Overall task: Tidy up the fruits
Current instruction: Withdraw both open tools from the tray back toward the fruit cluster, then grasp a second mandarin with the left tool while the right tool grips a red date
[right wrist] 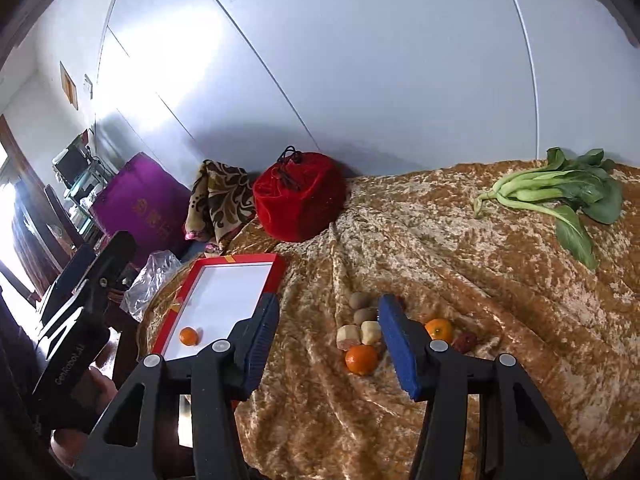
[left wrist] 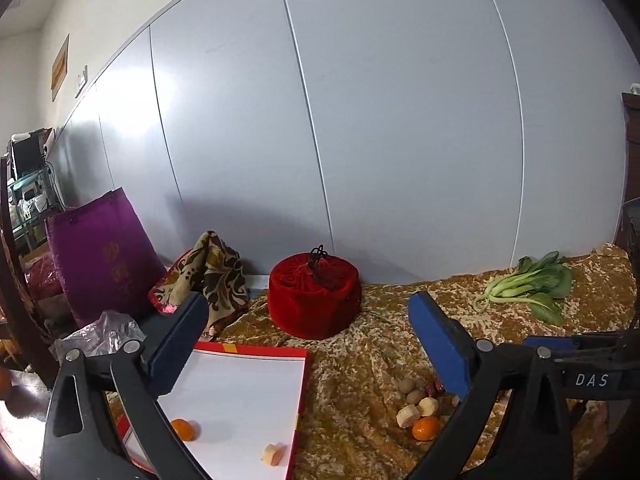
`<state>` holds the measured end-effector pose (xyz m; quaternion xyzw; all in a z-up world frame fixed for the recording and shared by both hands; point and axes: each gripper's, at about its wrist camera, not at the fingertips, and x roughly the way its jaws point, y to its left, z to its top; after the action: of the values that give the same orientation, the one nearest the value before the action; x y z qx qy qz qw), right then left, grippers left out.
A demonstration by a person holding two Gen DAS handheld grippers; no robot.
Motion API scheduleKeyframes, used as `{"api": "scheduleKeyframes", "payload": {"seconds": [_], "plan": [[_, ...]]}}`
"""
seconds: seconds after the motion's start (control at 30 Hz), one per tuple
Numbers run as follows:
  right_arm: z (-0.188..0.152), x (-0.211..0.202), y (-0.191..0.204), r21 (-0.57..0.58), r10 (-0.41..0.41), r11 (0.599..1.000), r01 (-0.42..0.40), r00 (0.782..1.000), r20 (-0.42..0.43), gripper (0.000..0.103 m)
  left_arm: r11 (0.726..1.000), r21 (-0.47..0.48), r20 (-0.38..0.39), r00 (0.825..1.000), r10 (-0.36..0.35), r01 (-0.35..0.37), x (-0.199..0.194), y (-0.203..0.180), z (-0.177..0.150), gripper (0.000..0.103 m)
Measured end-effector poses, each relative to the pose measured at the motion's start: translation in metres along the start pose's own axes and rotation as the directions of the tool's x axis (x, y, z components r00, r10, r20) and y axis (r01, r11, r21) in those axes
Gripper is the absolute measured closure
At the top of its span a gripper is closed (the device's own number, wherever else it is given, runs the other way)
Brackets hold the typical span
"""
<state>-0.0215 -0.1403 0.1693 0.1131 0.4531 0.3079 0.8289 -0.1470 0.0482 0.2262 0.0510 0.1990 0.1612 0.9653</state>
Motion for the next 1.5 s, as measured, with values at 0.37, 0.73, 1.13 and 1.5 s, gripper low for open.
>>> {"api": "scheduleKeyframes", "payload": {"seconds": [0.37,0.73,1.13,1.5], "plan": [[0.0,-0.014,-0.016,0.024,-0.006,1.0,0.006,1.0,0.01,0.048,1.0,0.015,-0.013,1.0,-0.022,0.023,0.004,-0.016,0.0,0.002],[-0.001,-0.002,-0.052,0.09,-0.12,0.988,0.126,0.99,-0.07,0.047,0.983,0.147,-0.215,0.974,-0.076,0.109,0.058,-0.042,-0.035,0.0],[-0.021,0.053,-0.131,0.334,-0.094,0.918,0.213,0.936,-0.34,0.045,0.906,0.25,-0.563,0.813,-0.151,0.341,0.123,-0.086,-0.117,0.0],[-0.03,0.093,-0.132,0.337,-0.115,0.901,0.275,0.898,-0.424,0.06,0.87,0.196,-0.634,0.735,-0.24,0.453,0.131,-0.098,-0.129,0.008]]}}
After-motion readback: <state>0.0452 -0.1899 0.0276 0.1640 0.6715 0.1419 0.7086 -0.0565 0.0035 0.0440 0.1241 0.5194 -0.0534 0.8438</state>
